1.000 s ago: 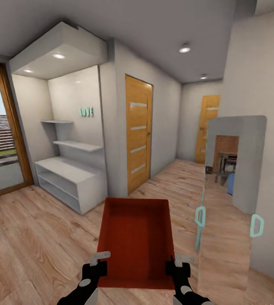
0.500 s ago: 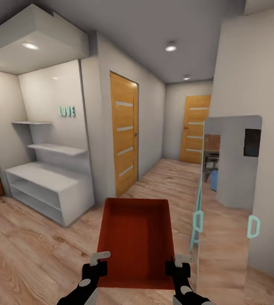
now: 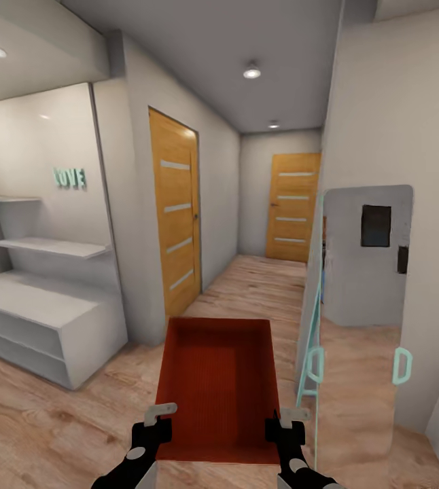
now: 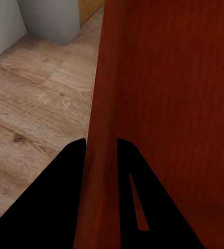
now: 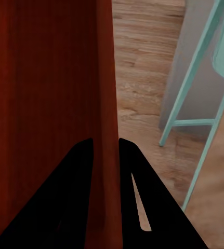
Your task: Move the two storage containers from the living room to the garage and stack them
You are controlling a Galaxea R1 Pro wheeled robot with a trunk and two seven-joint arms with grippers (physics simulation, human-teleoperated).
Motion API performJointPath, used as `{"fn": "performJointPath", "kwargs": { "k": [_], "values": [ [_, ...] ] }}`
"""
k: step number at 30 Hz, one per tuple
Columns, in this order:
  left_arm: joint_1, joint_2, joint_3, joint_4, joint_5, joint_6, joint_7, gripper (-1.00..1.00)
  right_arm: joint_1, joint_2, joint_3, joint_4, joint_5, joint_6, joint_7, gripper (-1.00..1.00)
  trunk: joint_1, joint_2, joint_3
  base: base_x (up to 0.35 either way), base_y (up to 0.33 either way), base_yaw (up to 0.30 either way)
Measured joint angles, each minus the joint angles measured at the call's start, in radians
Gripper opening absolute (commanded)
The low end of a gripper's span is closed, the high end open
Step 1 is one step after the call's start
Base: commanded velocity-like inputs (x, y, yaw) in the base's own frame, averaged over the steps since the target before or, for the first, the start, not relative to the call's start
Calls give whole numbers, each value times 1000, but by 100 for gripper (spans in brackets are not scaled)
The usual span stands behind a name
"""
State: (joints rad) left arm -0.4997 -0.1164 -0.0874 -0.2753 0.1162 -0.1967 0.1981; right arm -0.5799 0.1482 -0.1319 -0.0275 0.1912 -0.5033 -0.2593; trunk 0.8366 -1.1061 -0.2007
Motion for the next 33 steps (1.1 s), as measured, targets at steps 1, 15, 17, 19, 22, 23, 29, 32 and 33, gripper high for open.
{"fn": "performJointPath", "kwargs": {
  "k": [1, 15, 17, 19, 22, 23, 29, 32, 33],
  "values": [
    [0, 0, 0, 0, 0, -1, 0, -100, 0, 0, 0, 0, 0, 0, 0, -100, 0, 0, 0, 296, 224, -254],
    [1, 0, -1, 0, 0, -5, 0, -100, 0, 0, 0, 2, 1, -5, -1, -100, 0, 0, 0, 296, 224, -254],
    [1, 0, -1, 0, 0, -5, 0, -100, 0, 0, 0, 2, 1, -6, -1, -100, 0, 0, 0, 296, 224, -254],
    [0, 0, -1, 0, 0, -4, 0, -100, 0, 0, 0, 1, 1, -5, -1, -100, 0, 0, 0, 296, 224, -254],
    [0, 0, -1, 0, 0, -4, 0, -100, 0, 0, 0, 1, 1, -5, -1, -100, 0, 0, 0, 296, 224, -254],
    [0, 0, -1, 0, 0, -4, 0, -100, 0, 0, 0, 1, 1, -5, -1, -100, 0, 0, 0, 296, 224, -254],
    [0, 0, -1, 0, 0, -4, 0, -100, 0, 0, -1, 1, 2, -5, -1, -100, 0, 0, 0, 296, 224, -130],
    [0, 0, -1, 0, 0, -6, 0, -100, 0, 0, 0, 0, 2, -6, -1, -100, 0, 0, 0, 296, 223, -16],
    [0, 0, -1, 0, 0, -7, 0, -100, 0, 0, 0, 0, 2, -7, -1, -100, 0, 0, 0, 296, 224, -6]
  ]
}}
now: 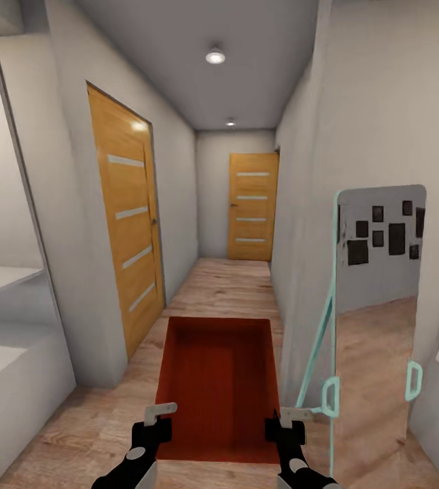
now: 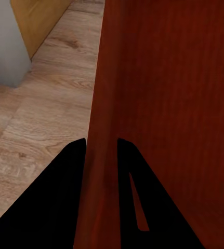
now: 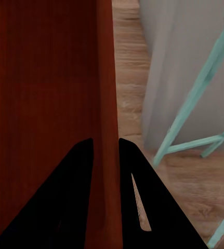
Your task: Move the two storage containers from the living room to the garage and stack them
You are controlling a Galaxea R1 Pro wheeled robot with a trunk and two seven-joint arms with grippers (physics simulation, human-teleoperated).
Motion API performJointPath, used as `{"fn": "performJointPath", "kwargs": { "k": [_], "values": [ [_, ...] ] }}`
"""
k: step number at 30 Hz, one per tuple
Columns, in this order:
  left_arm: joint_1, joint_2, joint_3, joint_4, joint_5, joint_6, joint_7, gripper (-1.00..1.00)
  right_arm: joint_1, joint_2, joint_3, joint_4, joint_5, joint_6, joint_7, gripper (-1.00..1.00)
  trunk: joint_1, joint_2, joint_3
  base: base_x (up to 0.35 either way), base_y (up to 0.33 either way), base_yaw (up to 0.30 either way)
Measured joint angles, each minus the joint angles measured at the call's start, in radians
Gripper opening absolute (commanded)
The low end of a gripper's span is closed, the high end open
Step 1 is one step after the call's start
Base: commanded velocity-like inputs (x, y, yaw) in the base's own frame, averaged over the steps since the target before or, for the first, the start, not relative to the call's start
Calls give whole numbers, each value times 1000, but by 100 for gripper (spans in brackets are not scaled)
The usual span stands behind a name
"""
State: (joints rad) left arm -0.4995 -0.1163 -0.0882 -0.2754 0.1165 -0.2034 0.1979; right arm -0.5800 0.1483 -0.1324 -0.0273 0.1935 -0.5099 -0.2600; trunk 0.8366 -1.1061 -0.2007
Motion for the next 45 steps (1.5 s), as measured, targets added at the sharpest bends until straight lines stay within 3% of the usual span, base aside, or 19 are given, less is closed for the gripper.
{"fn": "performJointPath", "kwargs": {
  "k": [12, 45],
  "values": [
    [0, 2, 1, 0, 1, 12, -2, -100, 0, 2, 2, 1, -4, 11, -2, -100, 0, 0, 0, 300, 195, -1],
    [0, 2, -2, 1, 7, -7, -2, -100, 0, 2, 7, -4, -2, -1, -3, -100, 0, 0, 0, 322, 37, 0]
  ]
}}
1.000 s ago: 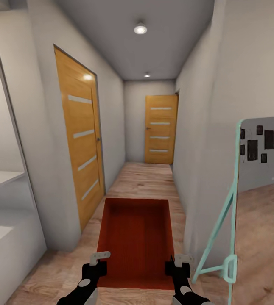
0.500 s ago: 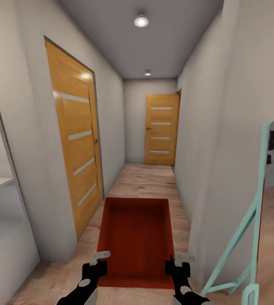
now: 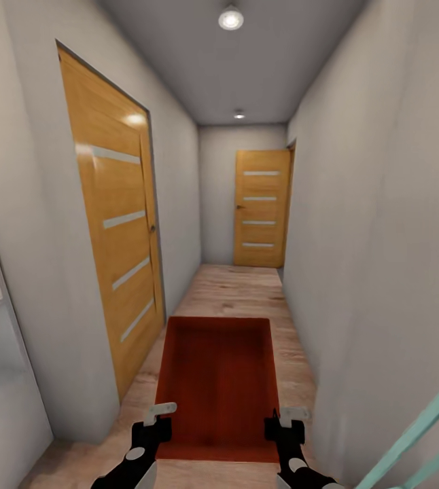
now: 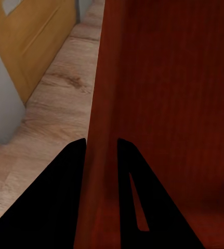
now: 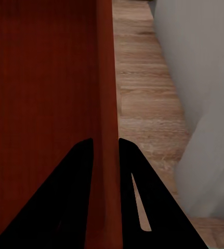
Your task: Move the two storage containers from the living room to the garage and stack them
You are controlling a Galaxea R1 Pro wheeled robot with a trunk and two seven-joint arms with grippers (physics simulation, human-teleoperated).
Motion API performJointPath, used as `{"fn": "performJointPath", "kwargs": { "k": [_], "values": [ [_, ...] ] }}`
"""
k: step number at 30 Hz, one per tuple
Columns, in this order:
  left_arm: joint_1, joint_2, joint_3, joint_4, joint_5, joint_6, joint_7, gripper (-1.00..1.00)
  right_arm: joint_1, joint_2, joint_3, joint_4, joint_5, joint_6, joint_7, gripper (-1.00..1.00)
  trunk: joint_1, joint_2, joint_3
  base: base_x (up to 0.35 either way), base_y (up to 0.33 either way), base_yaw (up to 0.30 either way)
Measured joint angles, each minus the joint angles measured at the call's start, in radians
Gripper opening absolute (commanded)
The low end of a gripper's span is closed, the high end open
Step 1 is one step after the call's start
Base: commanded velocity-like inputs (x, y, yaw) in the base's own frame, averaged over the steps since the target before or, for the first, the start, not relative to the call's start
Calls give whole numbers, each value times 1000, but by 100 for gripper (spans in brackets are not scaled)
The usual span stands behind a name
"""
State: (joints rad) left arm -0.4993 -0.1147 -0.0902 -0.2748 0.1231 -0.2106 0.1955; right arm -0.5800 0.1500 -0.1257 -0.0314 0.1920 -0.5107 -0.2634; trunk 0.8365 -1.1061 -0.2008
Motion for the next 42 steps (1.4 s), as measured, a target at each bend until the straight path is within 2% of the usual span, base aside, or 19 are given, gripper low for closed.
{"fn": "performJointPath", "kwargs": {
  "k": [30, 42],
  "values": [
    [0, 0, 1, 0, -3, 2, 0, -100, 0, 0, -1, 3, -1, -1, 0, -100, 0, 0, 0, 323, 150, 0],
    [0, 0, 1, 0, -1, 4, 0, -100, 0, 0, -1, 1, 1, 2, 0, -100, 0, 0, 0, 323, 99, -225]
  ]
}}
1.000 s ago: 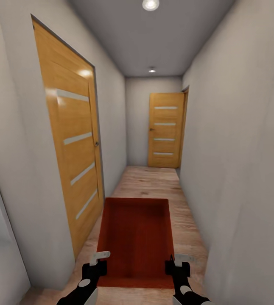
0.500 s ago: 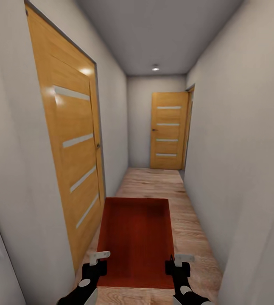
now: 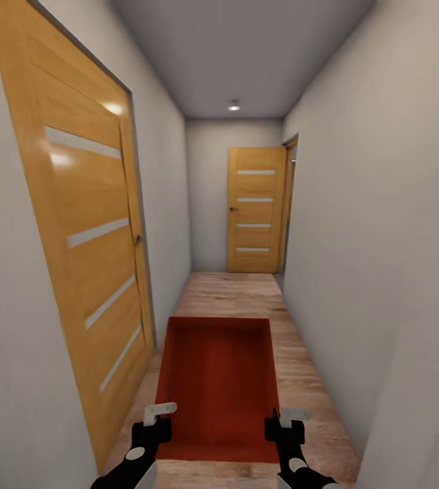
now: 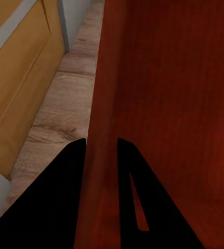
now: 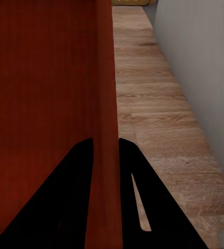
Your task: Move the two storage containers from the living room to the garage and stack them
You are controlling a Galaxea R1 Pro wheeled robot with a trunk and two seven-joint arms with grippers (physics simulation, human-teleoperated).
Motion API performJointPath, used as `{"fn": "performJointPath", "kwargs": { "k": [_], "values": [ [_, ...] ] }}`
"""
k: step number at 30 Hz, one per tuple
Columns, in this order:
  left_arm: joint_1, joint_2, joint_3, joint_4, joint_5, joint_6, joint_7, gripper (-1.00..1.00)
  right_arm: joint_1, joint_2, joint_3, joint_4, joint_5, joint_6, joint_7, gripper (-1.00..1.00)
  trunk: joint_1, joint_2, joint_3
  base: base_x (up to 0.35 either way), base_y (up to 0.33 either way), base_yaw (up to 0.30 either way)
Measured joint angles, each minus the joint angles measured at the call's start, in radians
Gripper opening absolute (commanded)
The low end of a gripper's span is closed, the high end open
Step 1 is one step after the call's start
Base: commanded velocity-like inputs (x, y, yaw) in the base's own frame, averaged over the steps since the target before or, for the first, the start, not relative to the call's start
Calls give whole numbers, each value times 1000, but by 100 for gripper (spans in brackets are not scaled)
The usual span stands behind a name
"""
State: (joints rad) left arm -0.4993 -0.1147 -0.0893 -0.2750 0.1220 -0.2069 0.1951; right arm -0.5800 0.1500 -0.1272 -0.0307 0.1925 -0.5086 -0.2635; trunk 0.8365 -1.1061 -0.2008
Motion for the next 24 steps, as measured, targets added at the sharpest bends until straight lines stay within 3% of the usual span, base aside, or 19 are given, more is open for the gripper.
{"fn": "performJointPath", "kwargs": {
  "k": [6, 24],
  "values": [
    [0, 0, -1, 0, 0, -5, 0, -100, 0, 0, 1, 1, 0, -5, 0, -100, 0, 0, 0, 323, 2, -149],
    [0, 1, 0, 0, 0, -4, -1, -100, 0, 0, 4, 0, -4, -5, -1, -100, 0, 0, 0, 323, 0, -6]
  ]
}}
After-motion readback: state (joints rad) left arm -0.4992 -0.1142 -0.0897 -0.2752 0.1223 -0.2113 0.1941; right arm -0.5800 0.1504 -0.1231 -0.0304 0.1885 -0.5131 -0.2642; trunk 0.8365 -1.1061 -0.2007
